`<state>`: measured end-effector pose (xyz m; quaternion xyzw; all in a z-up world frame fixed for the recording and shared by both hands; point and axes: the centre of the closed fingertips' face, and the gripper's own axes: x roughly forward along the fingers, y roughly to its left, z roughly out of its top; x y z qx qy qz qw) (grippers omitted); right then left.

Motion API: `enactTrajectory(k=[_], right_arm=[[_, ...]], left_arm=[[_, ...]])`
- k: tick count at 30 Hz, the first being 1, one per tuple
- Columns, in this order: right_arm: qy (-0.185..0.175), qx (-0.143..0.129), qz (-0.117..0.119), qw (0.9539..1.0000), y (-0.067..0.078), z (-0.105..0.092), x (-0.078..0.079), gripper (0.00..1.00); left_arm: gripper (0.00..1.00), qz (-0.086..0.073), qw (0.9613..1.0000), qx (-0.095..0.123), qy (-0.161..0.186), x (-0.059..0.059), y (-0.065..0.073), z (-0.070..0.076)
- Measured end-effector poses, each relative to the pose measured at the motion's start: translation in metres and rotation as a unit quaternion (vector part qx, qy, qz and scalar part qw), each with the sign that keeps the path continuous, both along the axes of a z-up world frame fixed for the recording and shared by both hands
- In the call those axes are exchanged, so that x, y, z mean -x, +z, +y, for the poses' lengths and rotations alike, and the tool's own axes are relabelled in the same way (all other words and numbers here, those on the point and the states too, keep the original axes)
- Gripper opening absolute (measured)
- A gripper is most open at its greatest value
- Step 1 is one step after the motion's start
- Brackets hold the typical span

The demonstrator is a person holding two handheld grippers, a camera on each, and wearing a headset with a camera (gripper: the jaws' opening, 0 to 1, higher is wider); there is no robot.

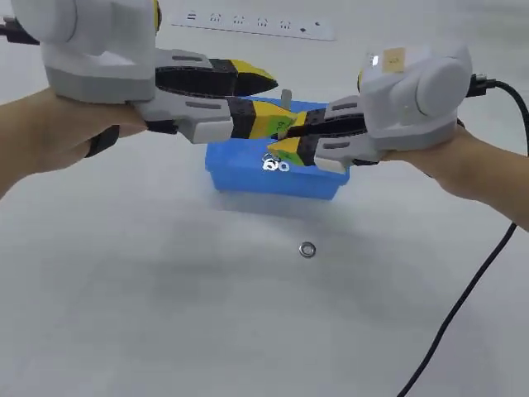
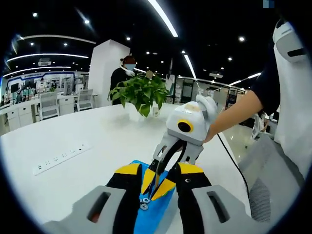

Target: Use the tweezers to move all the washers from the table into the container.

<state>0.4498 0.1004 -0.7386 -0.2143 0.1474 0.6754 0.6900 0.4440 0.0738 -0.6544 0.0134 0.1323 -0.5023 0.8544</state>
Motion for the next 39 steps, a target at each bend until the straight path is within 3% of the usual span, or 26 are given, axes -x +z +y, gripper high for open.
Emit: enactTrajectory(k=[4,7,8,9,14,16,19,22,24,25,31,39], right_arm=[[0.007,0.0,-0.001,1.0,0.001,0.002,0.002,0.09],[0.011,0.002,-0.001,0.9999,0.0,0.003,0.003,0.09],[0.012,0.003,-0.002,0.9999,0.0,0.003,0.004,0.1],[0.013,0.003,-0.003,0.9999,0.0,0.003,0.004,0.1],[0.015,0.003,-0.005,0.9999,0.001,0.004,0.004,0.1],[0.016,0.003,-0.007,0.9998,0.001,0.003,0.005,0.1],[0.018,0.002,-0.01,0.9998,0.003,0.003,0.005,0.1],[0.019,0.004,-0.013,0.9997,0.003,0.002,0.006,0.1],[0.02,0.006,-0.013,0.9997,0.002,0.001,0.008,0.1],[0.018,0.005,-0.014,0.9997,0.003,0.001,0.008,0.1],[0.002,-0.003,-0.024,0.9997,0.014,0.0,0.002,0.13],[-0.02,-0.004,-0.015,0.9997,0.018,-0.004,0.003,0.25]], left_arm=[[0.26,-0.015,0.9997,-0.013,-0.015,0.0,0.0,-0.001],[0.22,-0.01,0.9994,-0.016,-0.028,0.0,-0.002,-0.001],[0.2,0.0,0.9994,-0.009,-0.034,0.002,0.0,-0.003],[0.19,0.0,0.9993,-0.006,-0.037,0.003,0.001,-0.004],[0.12,-0.014,0.9983,-0.027,-0.051,0.004,-0.001,-0.005],[0.09,-0.014,0.9983,-0.024,-0.05,0.003,0.0,-0.007],[0.08,-0.035,0.997,-0.036,-0.059,0.005,0.002,-0.008],[0.06,-0.06,0.9933,-0.061,-0.077,0.008,0.0,-0.01],[0.04,-0.095,0.9892,-0.086,-0.072,0.001,-0.001,-0.005],[0.04,-0.081,0.9911,-0.077,-0.073,0.008,-0.001,-0.01],[0.04,-0.106,0.9897,-0.078,-0.058,0.0,0.007,-0.006],[0.04,-0.112,0.9886,-0.083,-0.056,-0.003,0.016,-0.005]])
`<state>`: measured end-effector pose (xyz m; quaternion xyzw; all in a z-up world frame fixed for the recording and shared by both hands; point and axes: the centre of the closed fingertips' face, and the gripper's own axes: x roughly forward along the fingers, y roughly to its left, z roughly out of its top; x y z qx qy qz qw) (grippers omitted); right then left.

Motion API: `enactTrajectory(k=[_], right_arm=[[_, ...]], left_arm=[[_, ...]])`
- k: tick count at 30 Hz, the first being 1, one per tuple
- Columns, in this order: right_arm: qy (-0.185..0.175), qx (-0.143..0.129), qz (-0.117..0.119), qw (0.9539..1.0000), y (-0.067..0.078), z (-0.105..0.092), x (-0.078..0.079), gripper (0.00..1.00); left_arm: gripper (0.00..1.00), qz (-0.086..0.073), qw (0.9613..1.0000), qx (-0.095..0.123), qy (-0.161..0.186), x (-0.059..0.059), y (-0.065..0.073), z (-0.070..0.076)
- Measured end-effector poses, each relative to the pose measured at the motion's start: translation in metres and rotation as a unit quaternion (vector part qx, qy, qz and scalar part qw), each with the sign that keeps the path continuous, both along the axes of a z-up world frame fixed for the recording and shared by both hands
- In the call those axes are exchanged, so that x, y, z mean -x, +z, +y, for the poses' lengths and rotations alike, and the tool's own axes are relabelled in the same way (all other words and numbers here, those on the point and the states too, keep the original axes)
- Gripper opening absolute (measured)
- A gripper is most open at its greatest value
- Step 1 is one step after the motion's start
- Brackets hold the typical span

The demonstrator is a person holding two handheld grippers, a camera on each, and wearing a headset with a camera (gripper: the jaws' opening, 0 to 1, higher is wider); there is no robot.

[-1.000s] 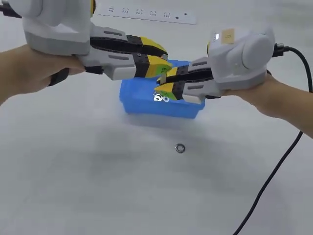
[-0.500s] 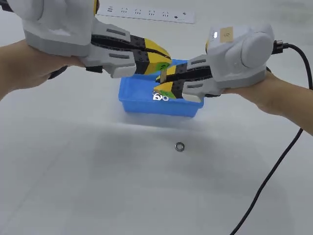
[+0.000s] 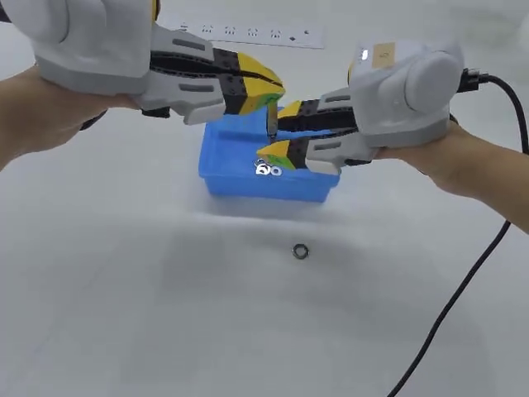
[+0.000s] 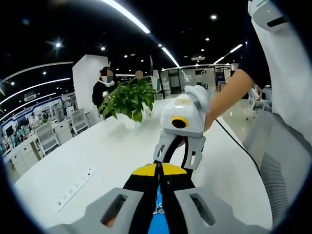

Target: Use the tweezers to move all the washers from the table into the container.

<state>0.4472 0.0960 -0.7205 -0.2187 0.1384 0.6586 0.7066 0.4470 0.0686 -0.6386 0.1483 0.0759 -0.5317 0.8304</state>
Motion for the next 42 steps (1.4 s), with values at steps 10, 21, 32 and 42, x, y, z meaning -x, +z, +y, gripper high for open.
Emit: enactTrajectory(k=[10,21,32,42], right_arm=[[-0.07,-0.028,-0.003,0.9972,0.017,-0.039,0.012,0.35],[-0.123,-0.038,-0.032,0.9912,0.031,-0.09,0.042,0.51],[-0.154,-0.019,0.009,0.9879,-0.001,-0.122,0.078,0.6],[-0.152,0.002,0.017,0.9883,-0.019,-0.126,0.089,0.77]], left_arm=[[0.04,-0.021,0.9997,0.004,-0.009,0.012,0.017,-0.003],[0.04,-0.027,0.9993,0.003,-0.026,0.052,0.022,-0.025],[0.04,-0.026,0.9981,0.015,-0.054,0.088,0.01,-0.05],[0.04,0.01,0.9984,0.015,-0.054,0.103,-0.025,-0.055]])
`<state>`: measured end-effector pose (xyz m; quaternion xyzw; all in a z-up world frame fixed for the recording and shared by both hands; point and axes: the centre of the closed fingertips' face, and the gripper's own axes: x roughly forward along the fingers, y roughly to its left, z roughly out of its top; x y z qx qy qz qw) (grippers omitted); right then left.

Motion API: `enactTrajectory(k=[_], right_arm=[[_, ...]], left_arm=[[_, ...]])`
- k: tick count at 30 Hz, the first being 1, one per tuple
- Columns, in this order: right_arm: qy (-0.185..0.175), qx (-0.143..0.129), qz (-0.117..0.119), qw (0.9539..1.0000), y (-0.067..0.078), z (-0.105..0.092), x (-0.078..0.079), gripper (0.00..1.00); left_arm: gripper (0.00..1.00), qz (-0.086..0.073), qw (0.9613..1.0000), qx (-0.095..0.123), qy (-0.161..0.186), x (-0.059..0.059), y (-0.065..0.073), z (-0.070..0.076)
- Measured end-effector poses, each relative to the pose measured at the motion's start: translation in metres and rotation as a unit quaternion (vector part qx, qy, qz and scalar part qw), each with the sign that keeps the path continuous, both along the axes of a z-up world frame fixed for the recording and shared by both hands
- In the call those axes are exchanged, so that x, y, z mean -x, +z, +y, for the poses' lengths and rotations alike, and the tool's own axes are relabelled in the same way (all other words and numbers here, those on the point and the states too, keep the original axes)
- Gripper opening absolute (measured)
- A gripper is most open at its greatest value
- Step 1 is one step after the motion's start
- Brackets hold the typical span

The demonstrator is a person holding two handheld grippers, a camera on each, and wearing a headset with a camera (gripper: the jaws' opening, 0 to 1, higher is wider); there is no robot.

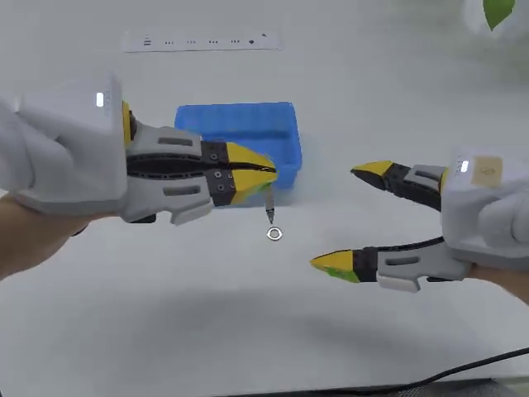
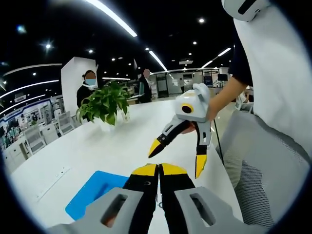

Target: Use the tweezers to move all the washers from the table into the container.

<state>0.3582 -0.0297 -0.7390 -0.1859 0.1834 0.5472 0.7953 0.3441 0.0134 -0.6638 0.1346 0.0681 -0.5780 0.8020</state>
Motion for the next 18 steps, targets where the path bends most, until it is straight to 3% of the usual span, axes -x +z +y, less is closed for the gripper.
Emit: enactTrajectory(k=[8,18], right_arm=[[0.004,0.014,0.011,0.9998,-0.017,0.006,0.009,0.85],[0.01,0.012,0.033,0.9993,-0.028,0.01,0.015,0.94]], left_arm=[[0.04,0.01,0.9999,-0.001,-0.005,0.007,-0.012,-0.004],[0.04,0.021,0.9997,-0.007,-0.011,0.005,-0.023,-0.01]])
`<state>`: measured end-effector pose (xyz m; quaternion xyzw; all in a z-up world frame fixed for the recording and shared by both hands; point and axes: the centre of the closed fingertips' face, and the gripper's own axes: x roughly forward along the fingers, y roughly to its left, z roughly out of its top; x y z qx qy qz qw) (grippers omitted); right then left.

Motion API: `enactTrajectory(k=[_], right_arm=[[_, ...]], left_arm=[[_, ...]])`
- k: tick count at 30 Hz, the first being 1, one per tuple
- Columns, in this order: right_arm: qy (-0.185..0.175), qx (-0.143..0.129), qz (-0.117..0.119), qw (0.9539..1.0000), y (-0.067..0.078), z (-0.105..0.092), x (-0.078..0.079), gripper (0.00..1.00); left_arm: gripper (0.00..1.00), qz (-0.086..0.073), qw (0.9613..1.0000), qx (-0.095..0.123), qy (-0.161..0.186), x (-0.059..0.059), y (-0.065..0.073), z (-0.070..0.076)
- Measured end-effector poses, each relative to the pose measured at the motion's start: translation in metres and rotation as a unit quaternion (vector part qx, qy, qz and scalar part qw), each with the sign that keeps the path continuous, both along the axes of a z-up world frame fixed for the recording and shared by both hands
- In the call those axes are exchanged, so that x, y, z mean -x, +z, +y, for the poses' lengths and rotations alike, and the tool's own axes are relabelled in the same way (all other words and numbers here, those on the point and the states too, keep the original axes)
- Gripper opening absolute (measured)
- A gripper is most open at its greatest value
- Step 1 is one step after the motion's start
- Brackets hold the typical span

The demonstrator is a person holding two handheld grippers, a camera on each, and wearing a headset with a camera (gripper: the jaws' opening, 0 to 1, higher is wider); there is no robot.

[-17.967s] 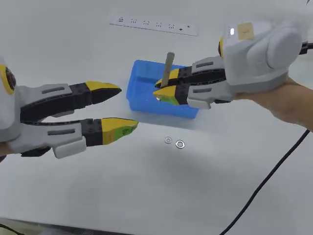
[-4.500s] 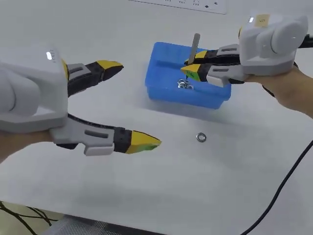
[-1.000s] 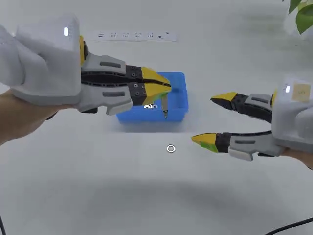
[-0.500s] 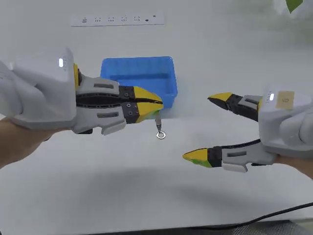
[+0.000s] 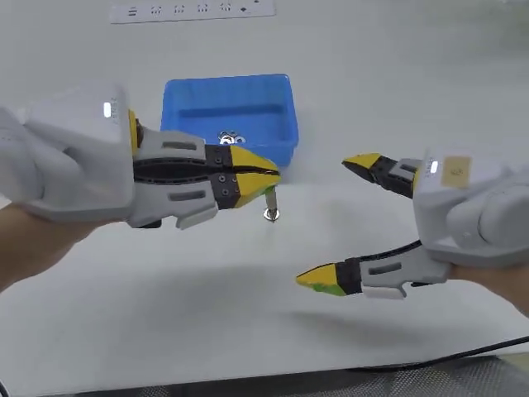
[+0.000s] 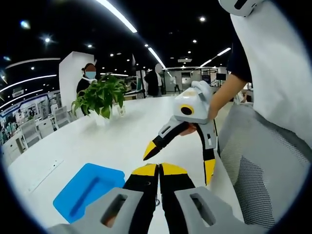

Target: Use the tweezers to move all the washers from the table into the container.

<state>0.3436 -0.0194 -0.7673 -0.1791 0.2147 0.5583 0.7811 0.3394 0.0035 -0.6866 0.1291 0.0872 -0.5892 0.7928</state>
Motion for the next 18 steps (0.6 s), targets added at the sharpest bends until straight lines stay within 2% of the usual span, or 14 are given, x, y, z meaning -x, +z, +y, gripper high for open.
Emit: enactTrajectory(k=[5,10,14,18], right_arm=[[-0.001,-0.008,0.01,0.9999,-0.001,0.001,0.001,0.93],[0.005,-0.011,0.016,0.9998,-0.002,0.003,0.004,0.92],[0.012,-0.013,0.022,0.9996,-0.004,0.007,0.007,0.9],[0.03,-0.015,0.026,0.9991,-0.003,0.017,0.007,0.81]], left_arm=[[0.04,0.002,1.0,0.0,-0.001,-0.001,-0.003,-0.004],[0.04,-0.001,1.0,-0.009,0.001,-0.003,-0.003,-0.003],[0.04,0.014,0.9997,-0.016,0.01,-0.006,-0.003,0.0],[0.04,0.021,0.9993,-0.028,0.006,-0.008,-0.003,0.0]])
